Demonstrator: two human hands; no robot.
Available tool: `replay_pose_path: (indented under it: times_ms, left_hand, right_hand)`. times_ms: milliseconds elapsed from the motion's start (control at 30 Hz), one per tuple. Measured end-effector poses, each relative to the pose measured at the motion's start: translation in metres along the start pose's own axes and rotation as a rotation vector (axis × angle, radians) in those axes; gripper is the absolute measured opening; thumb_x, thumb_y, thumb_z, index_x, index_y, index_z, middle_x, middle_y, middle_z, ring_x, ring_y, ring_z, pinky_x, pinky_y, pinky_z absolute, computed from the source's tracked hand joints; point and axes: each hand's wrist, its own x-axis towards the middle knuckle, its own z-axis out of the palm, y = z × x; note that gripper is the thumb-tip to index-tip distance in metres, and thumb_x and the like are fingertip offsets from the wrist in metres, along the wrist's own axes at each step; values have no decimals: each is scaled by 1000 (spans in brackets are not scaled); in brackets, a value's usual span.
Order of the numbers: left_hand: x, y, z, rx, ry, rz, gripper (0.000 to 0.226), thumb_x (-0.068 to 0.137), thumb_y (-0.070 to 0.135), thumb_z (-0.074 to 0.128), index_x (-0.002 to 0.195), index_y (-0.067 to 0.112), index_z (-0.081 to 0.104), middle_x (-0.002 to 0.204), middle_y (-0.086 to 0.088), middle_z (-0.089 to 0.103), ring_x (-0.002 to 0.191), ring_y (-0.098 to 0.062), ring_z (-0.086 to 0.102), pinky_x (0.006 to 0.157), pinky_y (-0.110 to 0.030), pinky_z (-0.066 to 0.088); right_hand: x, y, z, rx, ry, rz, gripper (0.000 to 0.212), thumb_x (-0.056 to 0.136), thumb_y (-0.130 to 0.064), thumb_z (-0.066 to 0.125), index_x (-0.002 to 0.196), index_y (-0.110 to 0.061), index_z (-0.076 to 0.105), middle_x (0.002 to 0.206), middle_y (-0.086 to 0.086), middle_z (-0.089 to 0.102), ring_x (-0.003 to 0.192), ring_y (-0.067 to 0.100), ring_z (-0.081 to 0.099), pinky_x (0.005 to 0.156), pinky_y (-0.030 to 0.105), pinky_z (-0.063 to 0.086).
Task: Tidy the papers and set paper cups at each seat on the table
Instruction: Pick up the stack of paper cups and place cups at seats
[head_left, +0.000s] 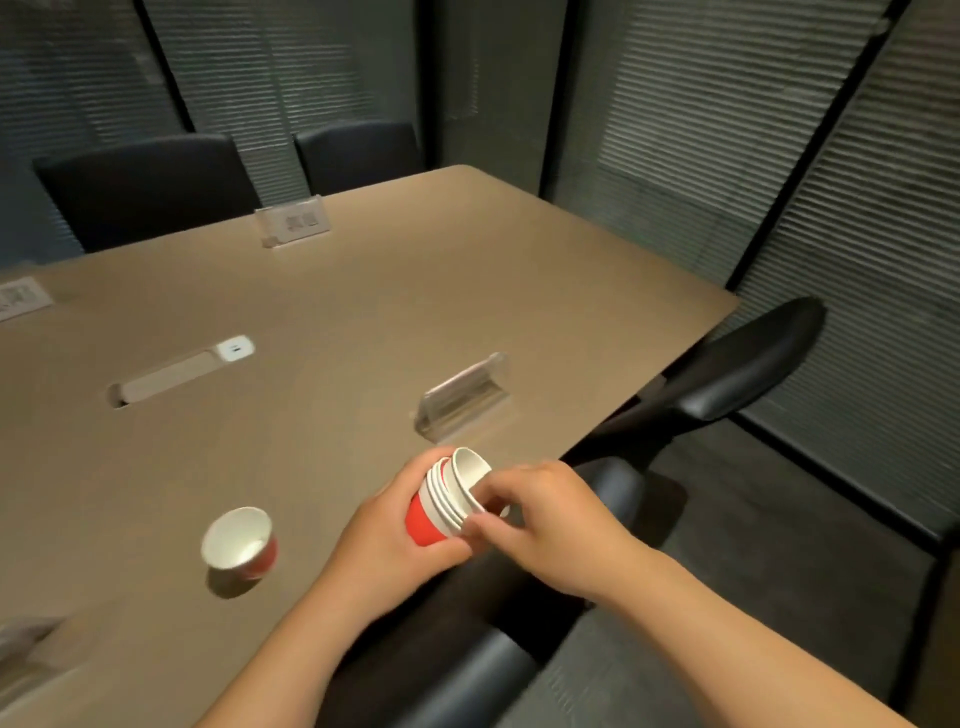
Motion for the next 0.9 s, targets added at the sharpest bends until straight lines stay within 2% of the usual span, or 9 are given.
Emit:
replay_pose_path:
  times_ms: [133, 267, 333, 400, 500, 567, 667, 767, 900]
  left_hand:
    - [27, 32, 49, -8, 12, 32, 77, 57, 35, 89, 122, 52, 51, 111, 26, 66, 97, 1, 67, 84, -22, 55]
    - [71, 38, 75, -36, 110, -39, 82, 53, 47, 89, 125, 51, 50, 114, 18, 67, 100, 0, 65, 90, -31, 55]
    - [99, 36, 90, -60, 169, -81, 78, 58, 39, 91, 123, 52, 50, 114, 19, 65, 98, 7, 62, 86, -24, 50]
    - [122, 37, 99, -94, 192, -91, 75, 63, 33, 90, 122, 52, 49, 113, 27, 61, 98, 17, 57, 83, -17, 43]
    - [174, 28, 119, -105, 195, -120, 80, 64, 36, 90, 131, 47, 47, 122, 25, 59, 111, 2, 57, 95, -24, 44]
    - [202, 24, 130, -119, 189, -138, 85, 60, 42, 89, 132, 49, 44, 128, 25, 56, 117, 1, 55, 97, -21, 42]
    - [235, 23, 144, -127, 178, -167, 83, 57, 46, 86, 126, 59, 42, 124, 32, 53, 108, 17, 52, 79, 1, 40]
    - [259, 24, 153, -178, 126, -235, 81, 65, 21, 90, 126, 54, 48, 121, 21, 58, 98, 12, 60, 68, -7, 52]
    - [285, 24, 157, -68, 153, -240, 84, 59, 47, 86, 130, 55, 44, 127, 29, 55, 112, 10, 55, 87, -11, 46]
  right_hand:
    - [-15, 46, -54, -9, 54, 22, 20, 80, -38, 72, 83, -18, 69, 77, -3, 71, 69, 12, 62, 68, 37, 52]
    - [1, 98, -101, -139, 190, -34, 13, 83, -31, 71, 80, -21, 64, 75, -5, 67, 69, 18, 63, 63, 38, 51]
    - [21, 132, -115, -279, 207, -50, 5, 85, -26, 68, 86, -21, 67, 82, -2, 71, 78, 25, 66, 69, 39, 51]
    - [41, 158, -117, -396, 158, -33, 8, 87, -23, 61, 90, -22, 68, 87, 0, 71, 87, 29, 65, 74, 38, 46]
    - [84, 211, -112, -526, 66, -31, 17, 91, -22, 52, 86, -22, 68, 87, 3, 70, 89, 31, 62, 70, 34, 32]
    - [115, 242, -107, -561, 10, 1, 20, 93, -20, 50, 89, -22, 69, 89, 5, 70, 90, 32, 61, 70, 35, 28]
    - [161, 289, -93, -678, -122, 66, 21, 94, -19, 51, 98, -23, 70, 95, 5, 69, 95, 31, 59, 71, 35, 26]
    - [198, 327, -78, -722, -219, 78, 17, 87, -12, 56, 95, -21, 69, 96, 3, 68, 97, 29, 59, 72, 34, 23]
    - [223, 359, -62, -659, -332, 89, 15, 89, -16, 54, 95, -21, 67, 101, 5, 66, 103, 29, 56, 78, 36, 28]
